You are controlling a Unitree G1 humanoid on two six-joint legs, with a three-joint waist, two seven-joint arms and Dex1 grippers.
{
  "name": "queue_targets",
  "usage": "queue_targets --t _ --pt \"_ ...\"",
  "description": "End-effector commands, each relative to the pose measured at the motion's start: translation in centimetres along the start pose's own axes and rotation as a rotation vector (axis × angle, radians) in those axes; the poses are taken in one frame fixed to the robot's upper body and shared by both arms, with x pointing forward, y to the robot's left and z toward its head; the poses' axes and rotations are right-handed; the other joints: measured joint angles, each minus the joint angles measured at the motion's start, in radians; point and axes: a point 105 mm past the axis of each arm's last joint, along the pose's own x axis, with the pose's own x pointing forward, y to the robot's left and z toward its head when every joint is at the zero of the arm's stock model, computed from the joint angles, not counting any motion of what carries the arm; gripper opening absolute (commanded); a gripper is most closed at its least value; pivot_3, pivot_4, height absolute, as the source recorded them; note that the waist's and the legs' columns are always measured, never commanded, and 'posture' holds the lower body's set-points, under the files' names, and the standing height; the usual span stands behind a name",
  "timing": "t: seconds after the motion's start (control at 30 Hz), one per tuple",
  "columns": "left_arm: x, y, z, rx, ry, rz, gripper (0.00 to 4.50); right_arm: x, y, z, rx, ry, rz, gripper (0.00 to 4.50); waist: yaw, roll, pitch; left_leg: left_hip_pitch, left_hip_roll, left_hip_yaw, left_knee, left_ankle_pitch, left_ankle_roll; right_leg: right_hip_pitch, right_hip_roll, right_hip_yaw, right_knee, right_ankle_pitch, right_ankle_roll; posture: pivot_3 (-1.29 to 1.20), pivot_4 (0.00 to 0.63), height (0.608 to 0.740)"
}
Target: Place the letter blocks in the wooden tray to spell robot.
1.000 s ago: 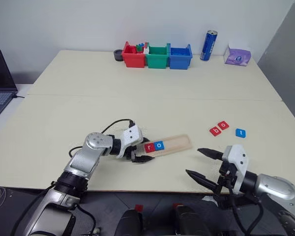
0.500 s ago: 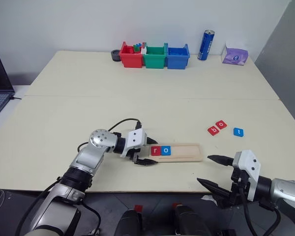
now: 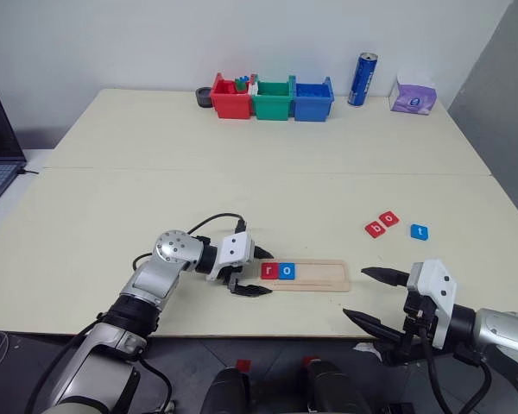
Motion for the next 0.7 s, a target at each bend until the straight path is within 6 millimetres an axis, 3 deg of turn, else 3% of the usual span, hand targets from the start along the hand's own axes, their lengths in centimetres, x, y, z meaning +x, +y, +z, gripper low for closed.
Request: queue_targets --t 0.03,0.33,0.7 --pt "-0.3 -0.2 0.2 0.01 -0.007 -0.016 4.46 0.2 0.5 0.7 -0.026 -0.022 0.021 4.5 0.0 0.0 0.0 0.0 0.0 0.0 0.0 0.0 0.0 0.0 0.0 0.0 0.0 0.0 0.0 0.0 0.15 0.74" --pt "-1.3 0.5 0.5 0.025 -0.023 0.036 4.46 0.2 0.2 0.6 -0.019 -0.032 0.012 4.5 0.0 0.0 0.0 0.0 0.0 0.0 0.0 0.0 0.0 0.0 0.0 0.0 0.0 0.0 0.0 0.0 0.15 0.74" --pt "-7.3 2.8 1.5 -0.137 -0.139 0.283 4.46 -1.2 -3.1 0.6 0.056 -0.086 -0.162 4.5 0.0 0.0 0.0 0.0 0.002 0.0 0.0 0.0 0.0 0.0 0.0 0.0 0.0 0.0 0.0 0.0 0.15 0.74"
